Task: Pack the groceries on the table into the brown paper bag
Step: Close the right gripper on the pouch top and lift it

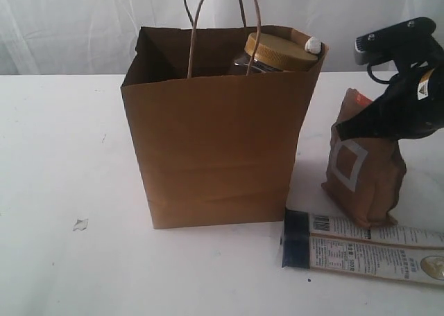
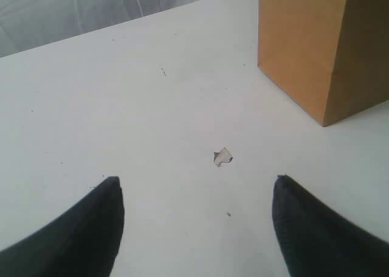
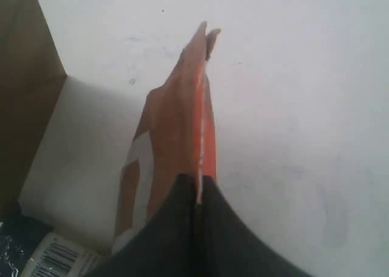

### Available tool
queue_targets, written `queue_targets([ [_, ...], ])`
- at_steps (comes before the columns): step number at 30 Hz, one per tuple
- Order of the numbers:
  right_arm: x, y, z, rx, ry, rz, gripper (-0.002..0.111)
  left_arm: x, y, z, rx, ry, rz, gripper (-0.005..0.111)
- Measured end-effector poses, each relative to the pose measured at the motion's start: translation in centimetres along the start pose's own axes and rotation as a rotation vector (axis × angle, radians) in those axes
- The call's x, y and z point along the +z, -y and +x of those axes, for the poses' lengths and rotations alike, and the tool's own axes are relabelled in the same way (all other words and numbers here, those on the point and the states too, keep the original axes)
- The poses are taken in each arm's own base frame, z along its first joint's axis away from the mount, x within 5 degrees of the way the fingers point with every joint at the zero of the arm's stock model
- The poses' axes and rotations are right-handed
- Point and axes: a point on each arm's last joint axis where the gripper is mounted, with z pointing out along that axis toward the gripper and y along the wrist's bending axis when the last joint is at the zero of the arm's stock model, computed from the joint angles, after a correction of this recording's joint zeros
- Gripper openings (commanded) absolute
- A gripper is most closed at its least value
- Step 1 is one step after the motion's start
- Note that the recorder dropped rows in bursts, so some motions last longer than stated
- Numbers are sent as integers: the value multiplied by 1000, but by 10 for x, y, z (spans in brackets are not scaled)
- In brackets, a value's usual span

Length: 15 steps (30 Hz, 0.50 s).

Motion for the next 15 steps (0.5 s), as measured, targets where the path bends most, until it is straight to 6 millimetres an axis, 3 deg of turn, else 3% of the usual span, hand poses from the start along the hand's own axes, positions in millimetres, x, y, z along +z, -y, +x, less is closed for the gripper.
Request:
queue_targets([
  [4,7,-2,6,-7,-18,-6,1,0,0,0,0,0,0,71],
  [6,8,-3,8,-6,-17,-10,7,0,0,0,0,0,0,71],
  [12,5,-4,14,17,-31,-21,58,0,0,0,0,0,0,71],
  [15,2,-4,13,20,-22,-21,65,0,0,0,0,0,0,71],
])
